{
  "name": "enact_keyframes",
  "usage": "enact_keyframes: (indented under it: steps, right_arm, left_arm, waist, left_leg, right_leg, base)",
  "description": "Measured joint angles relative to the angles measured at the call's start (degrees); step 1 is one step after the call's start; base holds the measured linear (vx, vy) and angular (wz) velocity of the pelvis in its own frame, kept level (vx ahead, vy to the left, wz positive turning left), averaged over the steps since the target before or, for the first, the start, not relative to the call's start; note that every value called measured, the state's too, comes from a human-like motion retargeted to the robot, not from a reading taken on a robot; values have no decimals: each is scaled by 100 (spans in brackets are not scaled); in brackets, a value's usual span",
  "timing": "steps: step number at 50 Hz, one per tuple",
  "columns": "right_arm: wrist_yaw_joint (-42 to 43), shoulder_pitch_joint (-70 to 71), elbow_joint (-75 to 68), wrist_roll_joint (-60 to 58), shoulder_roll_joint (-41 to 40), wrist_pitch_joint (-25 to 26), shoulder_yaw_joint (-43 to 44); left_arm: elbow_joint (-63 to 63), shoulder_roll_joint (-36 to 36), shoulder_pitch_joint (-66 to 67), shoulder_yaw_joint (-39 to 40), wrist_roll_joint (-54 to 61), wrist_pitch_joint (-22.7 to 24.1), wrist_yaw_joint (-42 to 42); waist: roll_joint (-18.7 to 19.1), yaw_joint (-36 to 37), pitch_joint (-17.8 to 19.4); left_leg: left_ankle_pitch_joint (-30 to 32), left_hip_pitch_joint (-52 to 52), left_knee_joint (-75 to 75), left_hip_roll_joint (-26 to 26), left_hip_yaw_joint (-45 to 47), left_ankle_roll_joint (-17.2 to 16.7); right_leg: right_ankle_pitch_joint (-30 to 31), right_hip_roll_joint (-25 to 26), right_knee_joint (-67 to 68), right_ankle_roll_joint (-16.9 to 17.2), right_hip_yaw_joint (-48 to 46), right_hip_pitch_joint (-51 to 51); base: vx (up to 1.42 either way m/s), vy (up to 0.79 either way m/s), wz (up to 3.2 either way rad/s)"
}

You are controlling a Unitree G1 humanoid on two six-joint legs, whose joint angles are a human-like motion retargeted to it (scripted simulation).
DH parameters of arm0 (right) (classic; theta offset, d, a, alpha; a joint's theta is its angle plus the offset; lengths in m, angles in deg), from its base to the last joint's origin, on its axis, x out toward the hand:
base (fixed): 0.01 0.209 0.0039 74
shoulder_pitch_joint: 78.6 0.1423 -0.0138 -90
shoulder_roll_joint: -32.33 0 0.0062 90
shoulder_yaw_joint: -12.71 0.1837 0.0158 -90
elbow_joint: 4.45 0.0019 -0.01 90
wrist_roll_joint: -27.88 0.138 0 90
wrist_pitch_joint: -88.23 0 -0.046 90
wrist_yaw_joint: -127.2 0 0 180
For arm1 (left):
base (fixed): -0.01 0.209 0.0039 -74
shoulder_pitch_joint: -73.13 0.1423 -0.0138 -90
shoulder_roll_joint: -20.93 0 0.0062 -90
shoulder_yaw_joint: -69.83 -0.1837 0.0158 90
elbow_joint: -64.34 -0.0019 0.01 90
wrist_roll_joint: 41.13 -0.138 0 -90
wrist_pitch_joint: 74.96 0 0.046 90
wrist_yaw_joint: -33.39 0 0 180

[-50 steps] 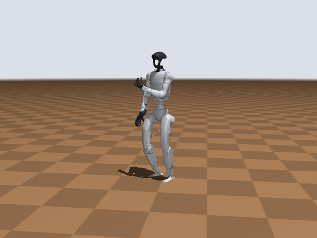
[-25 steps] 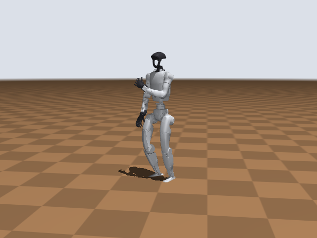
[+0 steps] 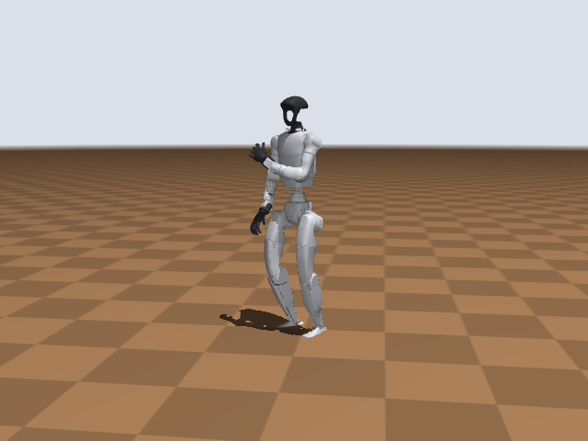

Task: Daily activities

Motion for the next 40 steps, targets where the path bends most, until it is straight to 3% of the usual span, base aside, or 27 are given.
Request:
enact_keyframes:
  steps: [40]
  right_arm:
    - [262,-33,367,140,85,-216,492]
  left_arm:
    - [185,220,283,298,-463,355,-173]
  waist:
    - [-27,155,270]
  left_leg:
    - [-37,320,30,-44,240,145]
  right_leg:
    - [5,60,-289,222,351,207]
  base:
    - [1,0,-8]
